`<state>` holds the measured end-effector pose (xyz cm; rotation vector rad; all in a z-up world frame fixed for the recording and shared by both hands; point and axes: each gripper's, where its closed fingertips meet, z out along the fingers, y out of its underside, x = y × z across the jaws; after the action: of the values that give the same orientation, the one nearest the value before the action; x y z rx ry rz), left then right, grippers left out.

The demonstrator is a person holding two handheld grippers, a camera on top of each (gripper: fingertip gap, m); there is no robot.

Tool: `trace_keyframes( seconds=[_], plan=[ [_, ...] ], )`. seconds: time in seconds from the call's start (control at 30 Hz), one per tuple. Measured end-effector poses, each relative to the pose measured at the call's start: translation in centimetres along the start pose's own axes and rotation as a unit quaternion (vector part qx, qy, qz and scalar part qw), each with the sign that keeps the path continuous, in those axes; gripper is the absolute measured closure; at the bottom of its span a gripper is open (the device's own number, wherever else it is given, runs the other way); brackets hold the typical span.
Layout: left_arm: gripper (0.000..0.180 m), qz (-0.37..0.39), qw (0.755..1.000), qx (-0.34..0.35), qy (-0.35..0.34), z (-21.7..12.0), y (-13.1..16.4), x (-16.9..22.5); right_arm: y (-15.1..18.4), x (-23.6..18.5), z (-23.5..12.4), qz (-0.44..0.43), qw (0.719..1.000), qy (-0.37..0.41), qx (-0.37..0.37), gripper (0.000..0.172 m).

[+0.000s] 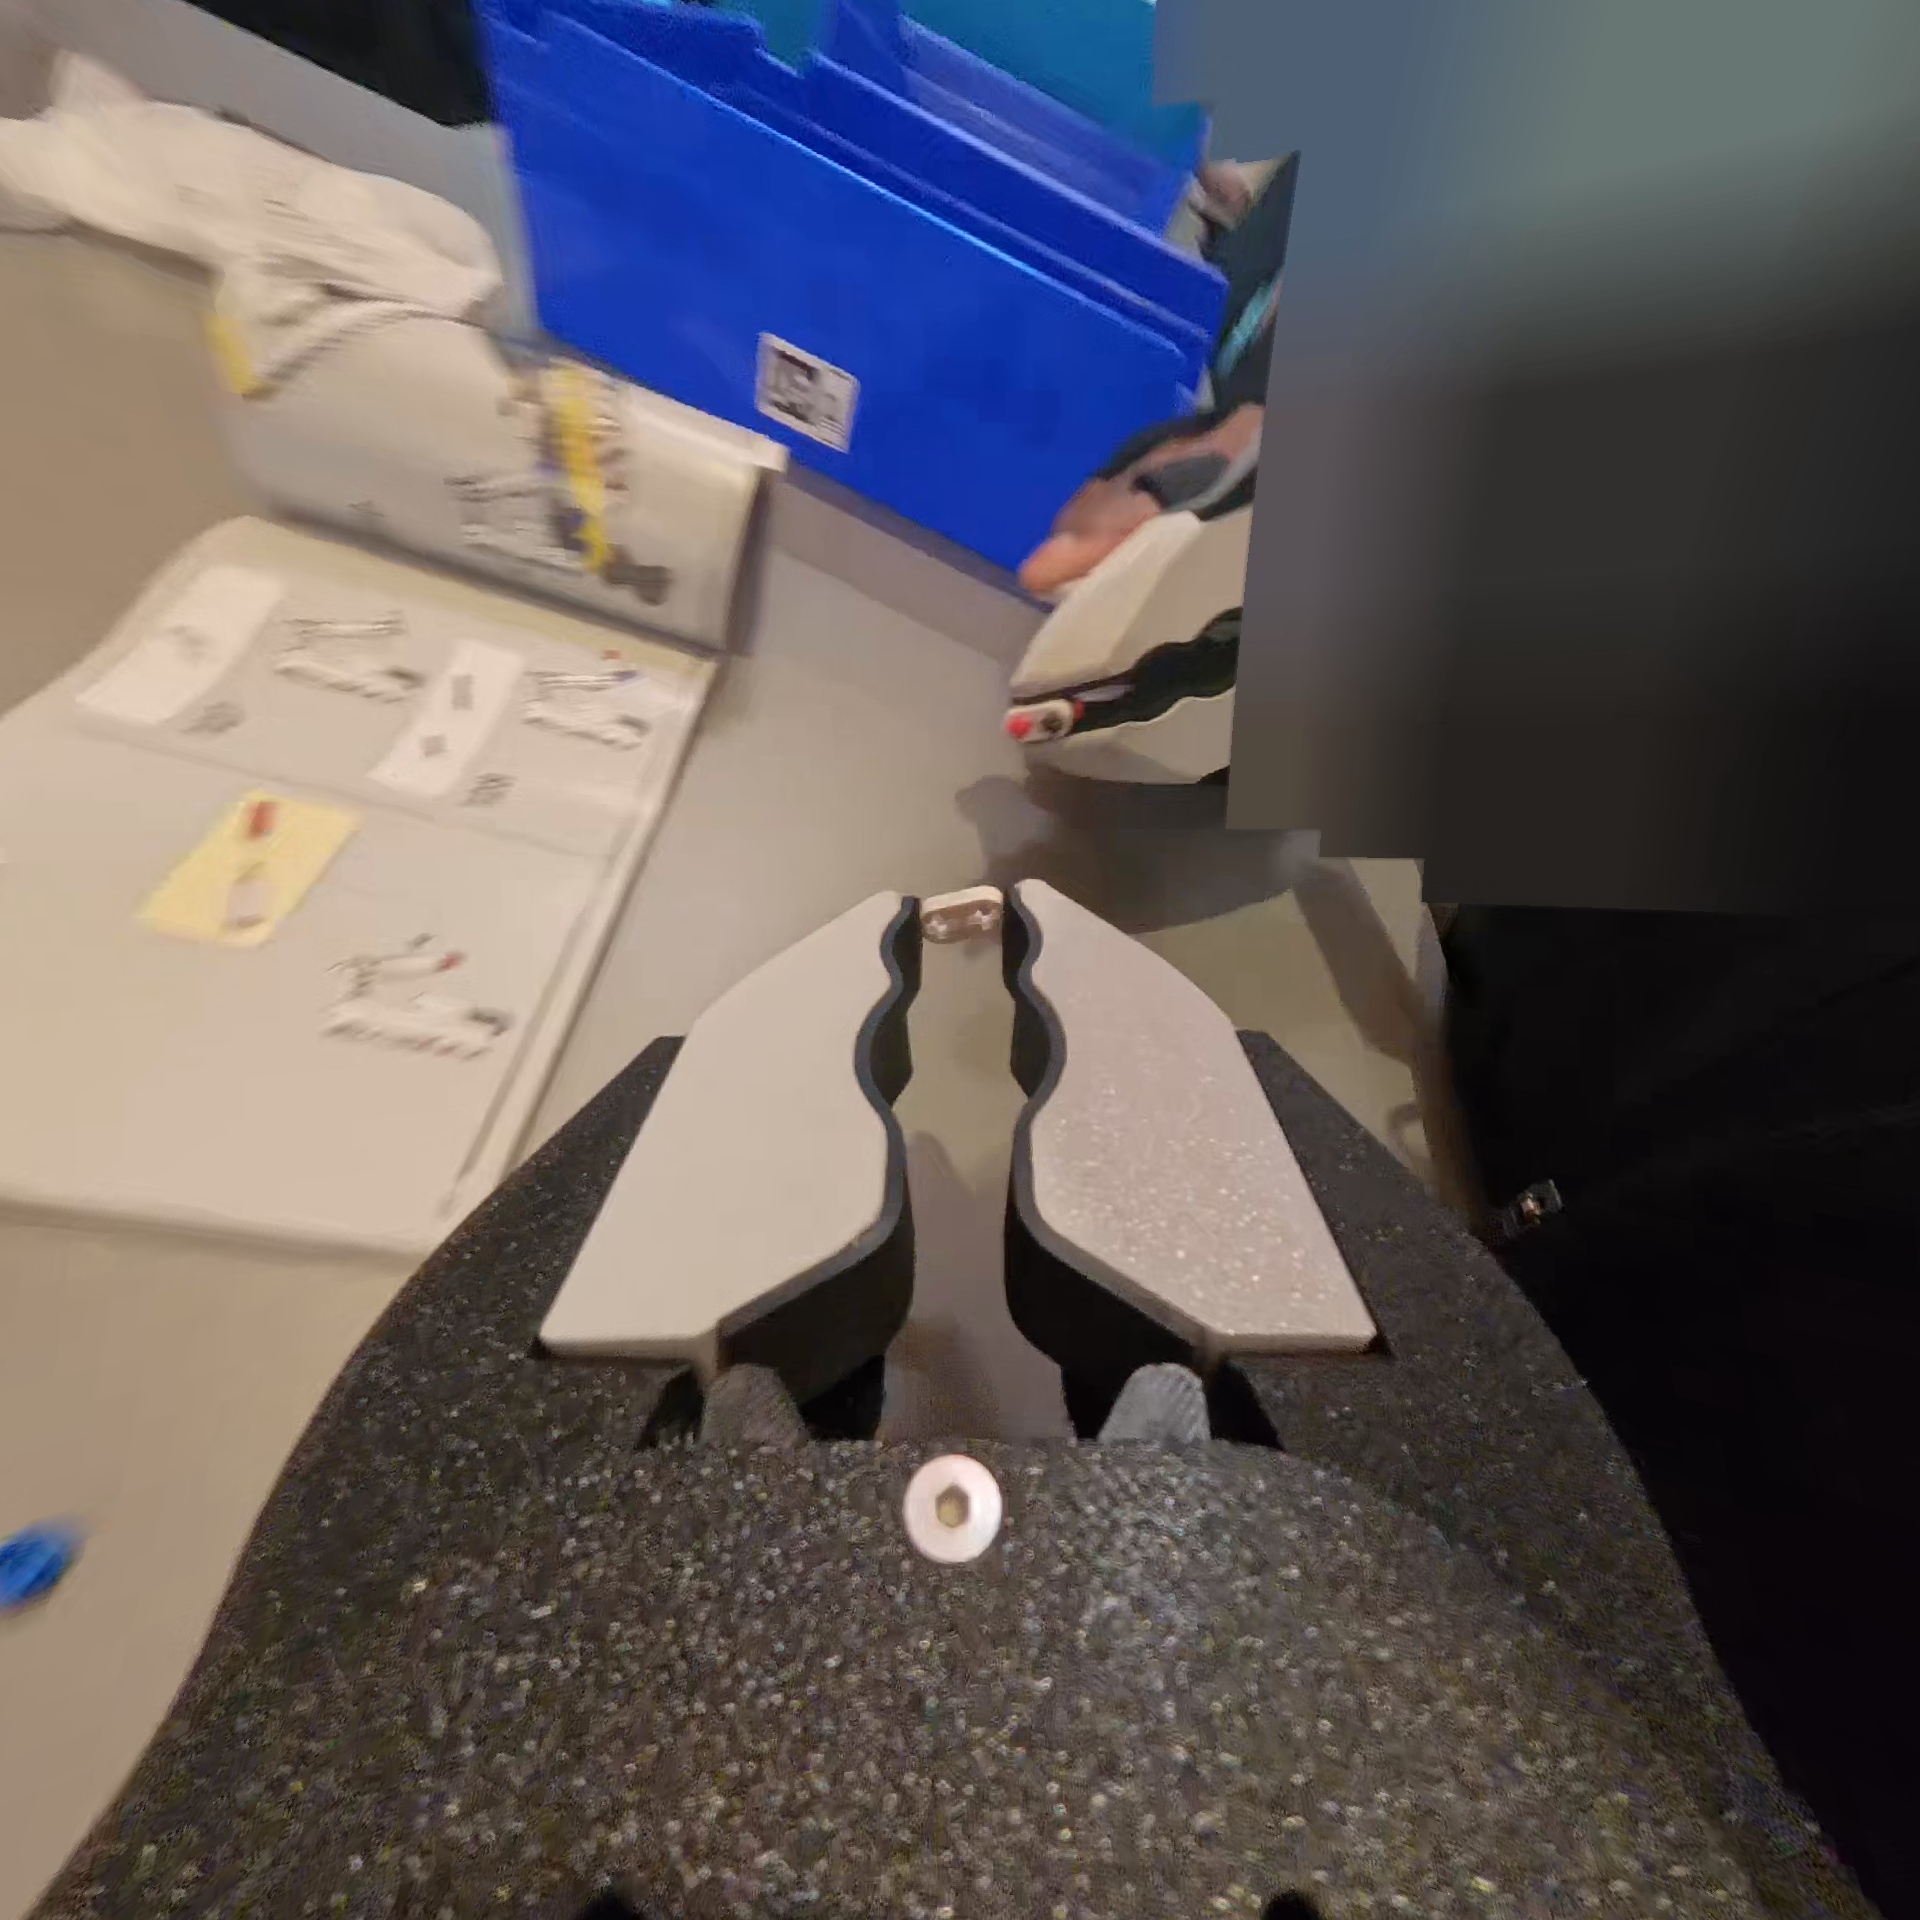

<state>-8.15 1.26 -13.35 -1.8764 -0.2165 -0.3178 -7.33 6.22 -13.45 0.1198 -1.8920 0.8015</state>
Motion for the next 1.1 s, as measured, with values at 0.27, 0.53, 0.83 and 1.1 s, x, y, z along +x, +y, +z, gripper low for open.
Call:
trace_keyframes(
  seconds=[0.27, 0.53, 0.83, 1.1],
  plan=[
    [0.164, 0.074, 0.990, -0.115, 0.019, 2.2, 3.0, 2.0, -0.9, -1.5, 0.8, -0.002, 0.999, -0.034, 0.011, 0.165],
    [0.157, 0.101, 0.982, -0.158, -0.019, 2.8, 4.0, 1.5, -1.3, -2.1, 1.0, -0.005, 0.999, -0.043, 0.012, 0.165],
    [0.153, 0.020, 0.999, -0.028, 0.020, 2.6, -0.1, 2.3, -1.9, -1.8, 1.1, 0.000, 0.999, -0.028, 0.021, 0.164],
    [0.157, -0.031, 0.998, -0.007, 0.049, 3.0, -0.3, 2.8, -2.8, -1.4, 1.0, -0.011, 0.999, -0.009, 0.037, 0.164]
  ],
)
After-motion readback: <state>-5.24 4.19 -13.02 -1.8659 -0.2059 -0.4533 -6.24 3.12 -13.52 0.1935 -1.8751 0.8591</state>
